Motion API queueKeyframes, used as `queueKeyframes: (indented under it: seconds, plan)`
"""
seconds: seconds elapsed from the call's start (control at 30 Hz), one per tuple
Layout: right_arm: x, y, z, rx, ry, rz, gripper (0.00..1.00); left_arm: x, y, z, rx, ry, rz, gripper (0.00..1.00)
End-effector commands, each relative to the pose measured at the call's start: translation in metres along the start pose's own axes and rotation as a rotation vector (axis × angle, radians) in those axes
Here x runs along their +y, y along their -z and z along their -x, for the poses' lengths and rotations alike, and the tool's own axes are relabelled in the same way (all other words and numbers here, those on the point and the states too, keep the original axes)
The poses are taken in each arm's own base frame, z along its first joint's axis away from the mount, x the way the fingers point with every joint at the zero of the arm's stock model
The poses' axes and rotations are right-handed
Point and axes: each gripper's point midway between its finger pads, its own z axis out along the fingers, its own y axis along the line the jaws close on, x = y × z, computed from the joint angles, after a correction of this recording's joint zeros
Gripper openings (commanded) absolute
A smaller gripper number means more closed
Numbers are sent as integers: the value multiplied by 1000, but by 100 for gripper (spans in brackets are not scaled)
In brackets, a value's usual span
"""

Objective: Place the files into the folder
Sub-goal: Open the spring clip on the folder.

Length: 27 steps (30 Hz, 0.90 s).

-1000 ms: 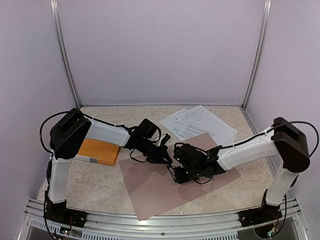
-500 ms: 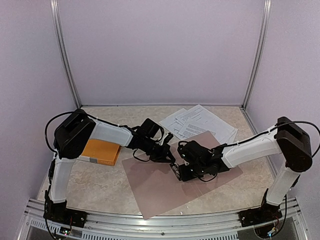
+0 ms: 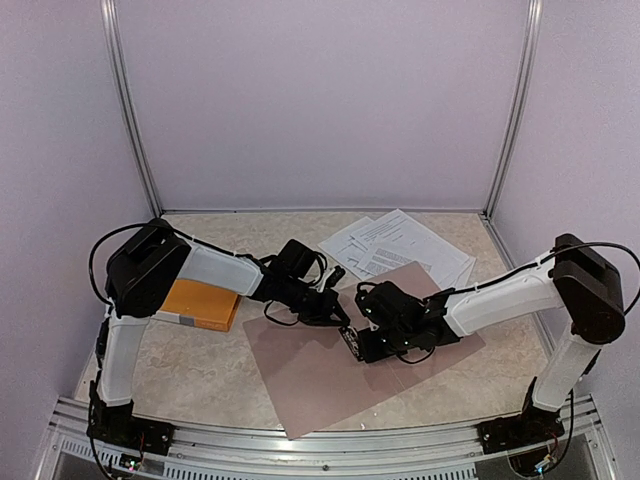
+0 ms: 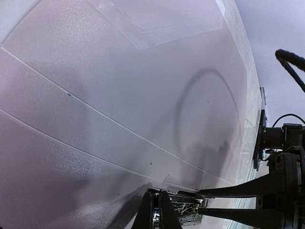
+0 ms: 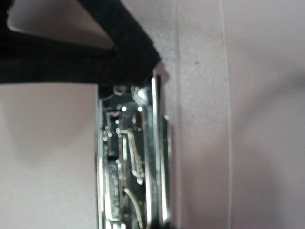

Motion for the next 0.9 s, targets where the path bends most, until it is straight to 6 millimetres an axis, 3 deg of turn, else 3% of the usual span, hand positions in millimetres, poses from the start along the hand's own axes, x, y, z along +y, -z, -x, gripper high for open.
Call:
queueKeyframes:
  seconds: [0.0,0.33,0.73,0.87]
  plan:
    - [-100,-11,-54,161,-24,-368,3,75,-2,-141,410,270,236,0]
    - [-101,-12,-57,176,-21,-375,3,72,7,-154,438,249,248,0]
    - [-101,-14,-61,183,-25,-370,3,25,15,-115,357,169,169,0]
    - [-101,-14,-61,178,-27,-365,3,21,18,-110,343,155,177,0]
